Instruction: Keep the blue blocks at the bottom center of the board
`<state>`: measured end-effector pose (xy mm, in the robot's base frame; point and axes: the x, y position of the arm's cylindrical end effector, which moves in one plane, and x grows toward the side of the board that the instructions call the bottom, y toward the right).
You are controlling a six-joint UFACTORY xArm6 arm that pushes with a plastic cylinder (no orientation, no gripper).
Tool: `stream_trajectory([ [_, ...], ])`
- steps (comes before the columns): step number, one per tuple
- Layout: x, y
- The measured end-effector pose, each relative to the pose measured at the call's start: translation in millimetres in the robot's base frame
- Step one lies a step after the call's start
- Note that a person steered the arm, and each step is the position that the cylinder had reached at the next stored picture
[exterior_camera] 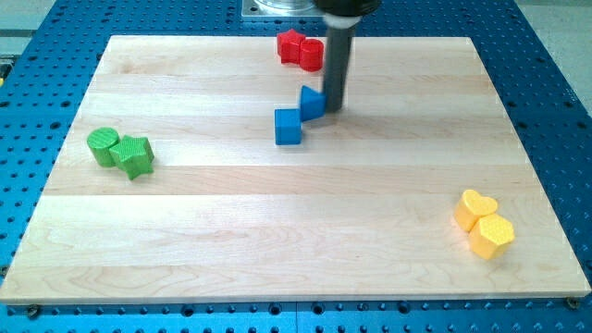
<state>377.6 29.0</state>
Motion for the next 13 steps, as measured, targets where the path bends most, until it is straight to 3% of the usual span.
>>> stream_trajectory([
  [1, 85.8, -40.5],
  [2, 60.5, 20.8],
  [3, -10.0, 31.8],
  [4, -14.4, -23.2],
  [5, 60.5, -37.8],
  [6, 91.4, -40.3],
  [7, 41.5, 41.7],
  [8, -41.1, 12.0],
  [9, -2.8, -34.3],
  [10, 68.4, -52.8],
  [11, 33.4, -18.1],
  [12, -21.9, -20.0],
  [13, -6.8, -68.4],
])
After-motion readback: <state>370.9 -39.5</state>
